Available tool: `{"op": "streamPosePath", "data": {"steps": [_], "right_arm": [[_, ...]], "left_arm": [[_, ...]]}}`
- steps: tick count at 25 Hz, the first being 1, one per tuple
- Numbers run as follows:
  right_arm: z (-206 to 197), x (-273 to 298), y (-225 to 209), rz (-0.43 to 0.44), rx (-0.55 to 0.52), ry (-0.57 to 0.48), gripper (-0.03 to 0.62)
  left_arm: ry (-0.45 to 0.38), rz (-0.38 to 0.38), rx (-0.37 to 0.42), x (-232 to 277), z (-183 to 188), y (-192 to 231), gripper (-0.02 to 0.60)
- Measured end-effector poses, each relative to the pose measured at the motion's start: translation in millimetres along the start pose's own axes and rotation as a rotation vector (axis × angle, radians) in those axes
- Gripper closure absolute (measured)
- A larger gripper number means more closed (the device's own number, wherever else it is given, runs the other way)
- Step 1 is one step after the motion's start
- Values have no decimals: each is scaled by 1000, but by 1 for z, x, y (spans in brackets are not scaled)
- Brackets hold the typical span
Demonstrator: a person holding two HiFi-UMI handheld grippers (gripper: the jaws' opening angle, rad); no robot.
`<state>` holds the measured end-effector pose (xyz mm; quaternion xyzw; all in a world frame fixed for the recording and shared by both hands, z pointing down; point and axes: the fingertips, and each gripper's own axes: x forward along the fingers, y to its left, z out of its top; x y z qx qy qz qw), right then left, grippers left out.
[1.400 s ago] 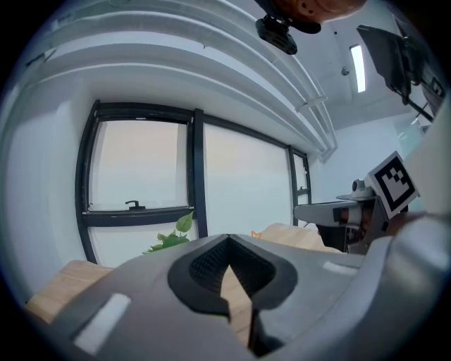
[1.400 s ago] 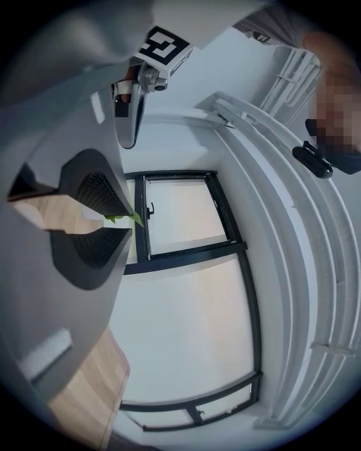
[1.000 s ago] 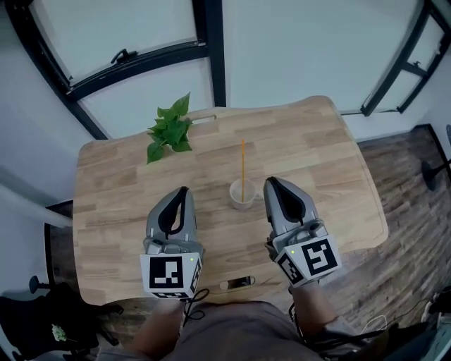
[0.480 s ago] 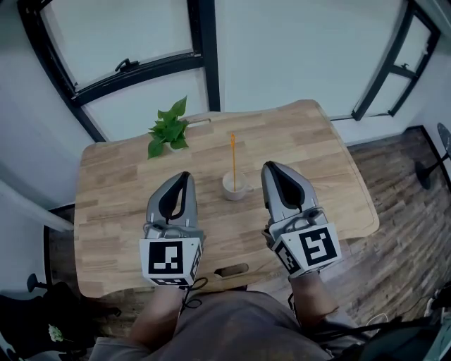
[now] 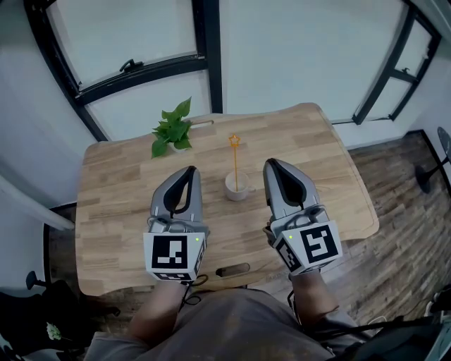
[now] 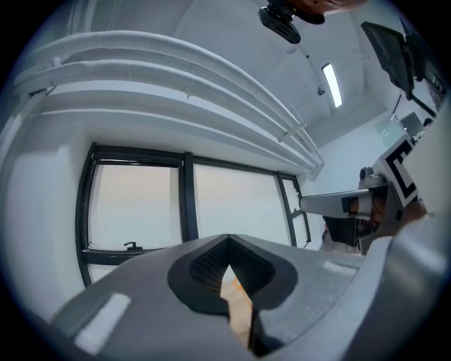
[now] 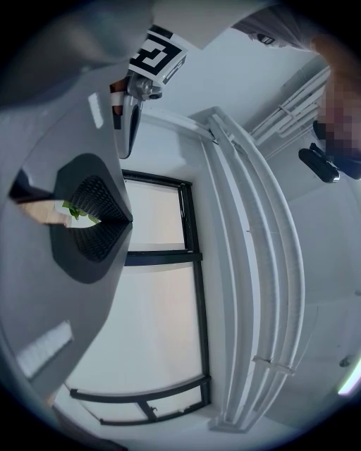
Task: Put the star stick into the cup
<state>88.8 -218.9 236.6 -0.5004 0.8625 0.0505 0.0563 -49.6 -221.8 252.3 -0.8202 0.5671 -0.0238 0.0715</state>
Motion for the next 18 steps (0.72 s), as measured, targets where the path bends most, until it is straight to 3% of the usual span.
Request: {"op": "streamPosePath", "data": {"steps": [18], "right_arm": [[-7,10,-6,-19,17,-2,571]], "left_arm": [[8,-19,4,14,-5,2,581]]}}
